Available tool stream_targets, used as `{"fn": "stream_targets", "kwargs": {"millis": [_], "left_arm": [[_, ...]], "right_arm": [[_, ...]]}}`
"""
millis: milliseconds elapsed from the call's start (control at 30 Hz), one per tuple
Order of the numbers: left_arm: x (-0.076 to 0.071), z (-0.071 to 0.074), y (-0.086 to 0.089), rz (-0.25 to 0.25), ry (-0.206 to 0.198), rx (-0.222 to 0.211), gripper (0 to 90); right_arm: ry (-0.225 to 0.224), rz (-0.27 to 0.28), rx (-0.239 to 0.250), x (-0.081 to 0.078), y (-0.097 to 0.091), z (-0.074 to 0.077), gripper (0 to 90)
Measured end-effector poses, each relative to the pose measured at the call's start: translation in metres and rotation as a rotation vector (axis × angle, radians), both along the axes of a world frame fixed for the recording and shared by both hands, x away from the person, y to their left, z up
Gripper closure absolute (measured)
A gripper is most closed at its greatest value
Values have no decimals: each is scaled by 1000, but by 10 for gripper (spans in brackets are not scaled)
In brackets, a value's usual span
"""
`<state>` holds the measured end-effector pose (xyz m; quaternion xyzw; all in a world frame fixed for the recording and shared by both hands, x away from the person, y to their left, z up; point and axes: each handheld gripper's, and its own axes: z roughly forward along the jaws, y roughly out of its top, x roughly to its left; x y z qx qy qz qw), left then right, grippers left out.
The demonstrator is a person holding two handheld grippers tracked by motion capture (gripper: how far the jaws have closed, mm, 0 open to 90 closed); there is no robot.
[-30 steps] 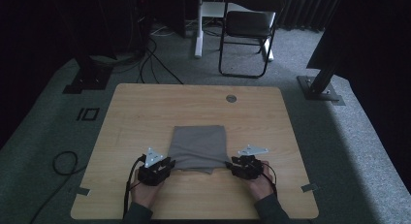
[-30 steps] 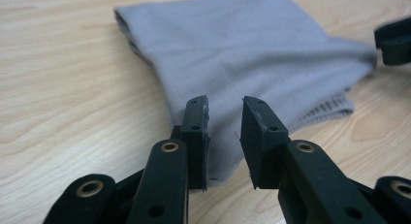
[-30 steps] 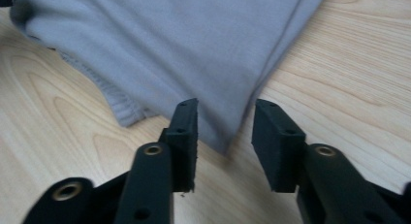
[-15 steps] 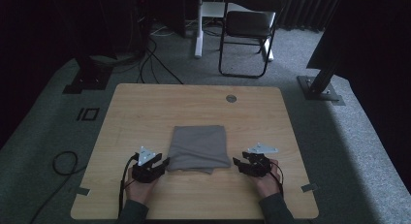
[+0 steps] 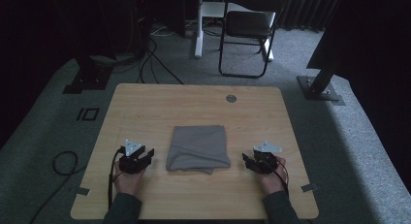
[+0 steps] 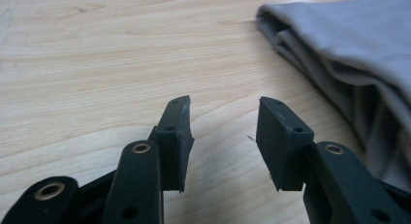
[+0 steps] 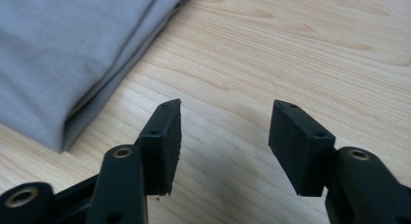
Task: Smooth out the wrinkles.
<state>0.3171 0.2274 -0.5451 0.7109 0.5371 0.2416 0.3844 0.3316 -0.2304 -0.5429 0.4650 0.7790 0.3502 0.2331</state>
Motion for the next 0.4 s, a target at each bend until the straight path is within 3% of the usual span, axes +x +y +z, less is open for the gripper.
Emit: {"fn": "stream_targets", "kwargs": {"millis": [167,400], "left_arm": [[1,-1,4,16,7,-15,565],[3,-3,4,31,28,-3,552]], "right_arm": [[10,-16,-6,3,-3,-3,437],[10,-26,-16,4,-4,-4,433]]}}
